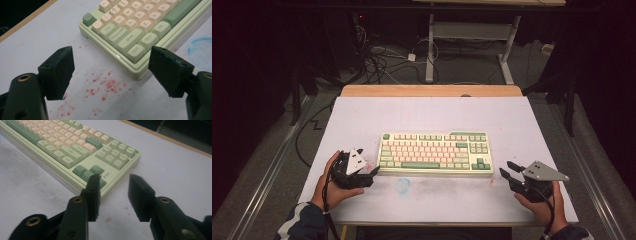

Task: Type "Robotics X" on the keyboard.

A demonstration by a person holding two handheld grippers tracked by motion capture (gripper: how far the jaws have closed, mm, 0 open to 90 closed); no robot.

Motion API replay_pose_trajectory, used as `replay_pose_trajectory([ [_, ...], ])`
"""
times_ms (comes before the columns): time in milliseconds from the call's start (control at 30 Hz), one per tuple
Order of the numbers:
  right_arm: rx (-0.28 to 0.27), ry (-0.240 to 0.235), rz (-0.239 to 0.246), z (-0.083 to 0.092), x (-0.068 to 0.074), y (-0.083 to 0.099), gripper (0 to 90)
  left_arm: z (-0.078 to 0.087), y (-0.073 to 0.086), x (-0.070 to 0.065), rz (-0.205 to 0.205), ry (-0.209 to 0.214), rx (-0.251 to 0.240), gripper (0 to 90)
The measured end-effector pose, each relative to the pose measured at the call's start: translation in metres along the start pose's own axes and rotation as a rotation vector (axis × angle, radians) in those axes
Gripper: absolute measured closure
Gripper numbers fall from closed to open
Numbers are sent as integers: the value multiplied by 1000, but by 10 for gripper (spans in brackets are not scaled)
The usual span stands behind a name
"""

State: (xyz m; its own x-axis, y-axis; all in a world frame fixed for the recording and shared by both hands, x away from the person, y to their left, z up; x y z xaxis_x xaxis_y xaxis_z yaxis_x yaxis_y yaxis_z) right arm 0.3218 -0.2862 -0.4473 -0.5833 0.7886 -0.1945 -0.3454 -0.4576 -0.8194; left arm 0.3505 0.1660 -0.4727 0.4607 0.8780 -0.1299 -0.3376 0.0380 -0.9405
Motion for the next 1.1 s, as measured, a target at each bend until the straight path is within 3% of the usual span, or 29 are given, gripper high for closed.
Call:
replay_pose_trajectory([
  [200,24,-60,17,-13,6,-14,749,-10,-9,2,17,14,4,196],
  [267,42,-88,42,-23,9,-23,831,-13,-11,3,27,23,5,196],
  [433,56,-123,88,-41,14,-41,899,-24,-20,1,45,46,14,191],
  [600,69,-153,104,-57,19,-53,900,-28,-22,-2,51,62,31,191],
  [667,86,-175,132,-71,28,-62,900,-29,-23,-2,52,62,36,194],
  [900,149,-205,177,-97,44,-66,900,-24,-23,0,59,67,37,318],
  [1100,171,-197,179,-102,45,-63,900,-21,-24,1,56,76,41,421],
])
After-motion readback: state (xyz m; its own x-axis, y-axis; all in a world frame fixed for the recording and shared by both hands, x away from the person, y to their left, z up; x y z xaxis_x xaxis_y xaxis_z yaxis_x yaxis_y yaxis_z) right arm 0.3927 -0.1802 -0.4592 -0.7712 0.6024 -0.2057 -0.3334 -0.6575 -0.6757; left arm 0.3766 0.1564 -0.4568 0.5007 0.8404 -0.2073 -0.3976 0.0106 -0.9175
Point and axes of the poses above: each handheld gripper's, and its own axes: z roughly backward along the jaws, y roughly out of its underside, x roughly to its left, the point moved 2 cm from there along -z, roughly forward along the jaws, and after that the axes turned 3 degrees about x, right-handed, at the moved point
